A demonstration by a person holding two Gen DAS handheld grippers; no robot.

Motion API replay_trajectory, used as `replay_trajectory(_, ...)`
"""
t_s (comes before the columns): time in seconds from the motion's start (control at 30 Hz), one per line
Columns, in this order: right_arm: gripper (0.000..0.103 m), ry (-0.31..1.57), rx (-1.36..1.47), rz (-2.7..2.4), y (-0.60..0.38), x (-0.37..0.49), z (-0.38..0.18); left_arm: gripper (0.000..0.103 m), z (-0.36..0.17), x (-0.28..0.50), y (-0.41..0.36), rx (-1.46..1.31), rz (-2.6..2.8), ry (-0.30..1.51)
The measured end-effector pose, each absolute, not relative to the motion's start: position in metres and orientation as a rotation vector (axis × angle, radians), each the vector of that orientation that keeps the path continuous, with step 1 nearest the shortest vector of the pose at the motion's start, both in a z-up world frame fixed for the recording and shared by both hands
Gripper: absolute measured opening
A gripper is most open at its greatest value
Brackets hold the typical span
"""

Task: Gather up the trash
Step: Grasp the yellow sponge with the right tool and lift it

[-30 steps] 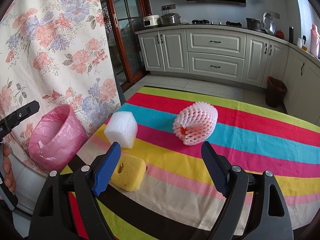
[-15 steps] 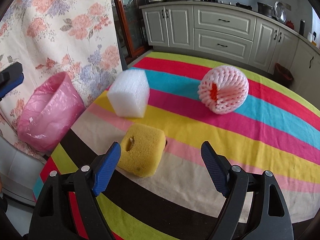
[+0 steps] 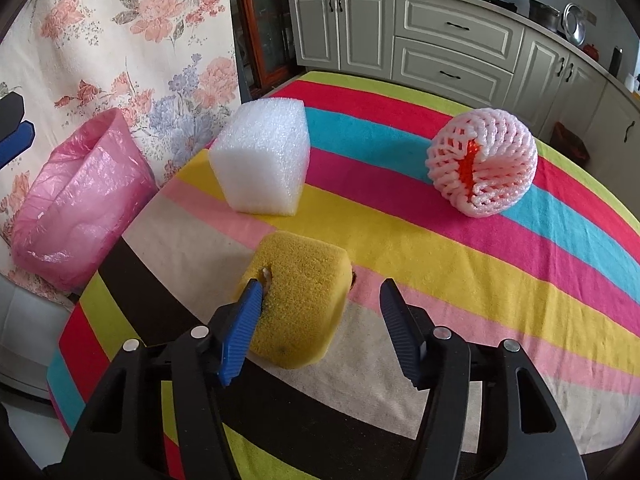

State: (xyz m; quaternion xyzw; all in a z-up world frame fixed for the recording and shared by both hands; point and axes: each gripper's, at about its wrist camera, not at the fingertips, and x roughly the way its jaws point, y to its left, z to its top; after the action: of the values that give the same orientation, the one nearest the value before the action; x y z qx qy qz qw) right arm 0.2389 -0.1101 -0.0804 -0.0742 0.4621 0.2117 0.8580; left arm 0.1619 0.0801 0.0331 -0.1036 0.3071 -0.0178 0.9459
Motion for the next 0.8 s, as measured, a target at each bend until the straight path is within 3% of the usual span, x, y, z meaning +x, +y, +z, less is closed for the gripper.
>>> replay_trajectory(0.13, 0.039, 0.97, -0.148, 0.477, -0.109, 0.238, -0.08, 0.058, 0.033, 0.162, 0.081, -0.215, -0.034, 0.627)
replay_trajectory(0.47, 0.034, 0.933, -0.134, 0.492, -0.117, 0.232, -0.067, 0.058, 0.034, 0.163, 0.073, -0.199, -0.042, 0.629)
replay_trajectory(0.8, 0.034, 0.784, -0.137, 0.391, -0.141, 0.269, -0.015, 0.058, 0.033, 0.17, 0.064, -0.183, -0.05, 0.636)
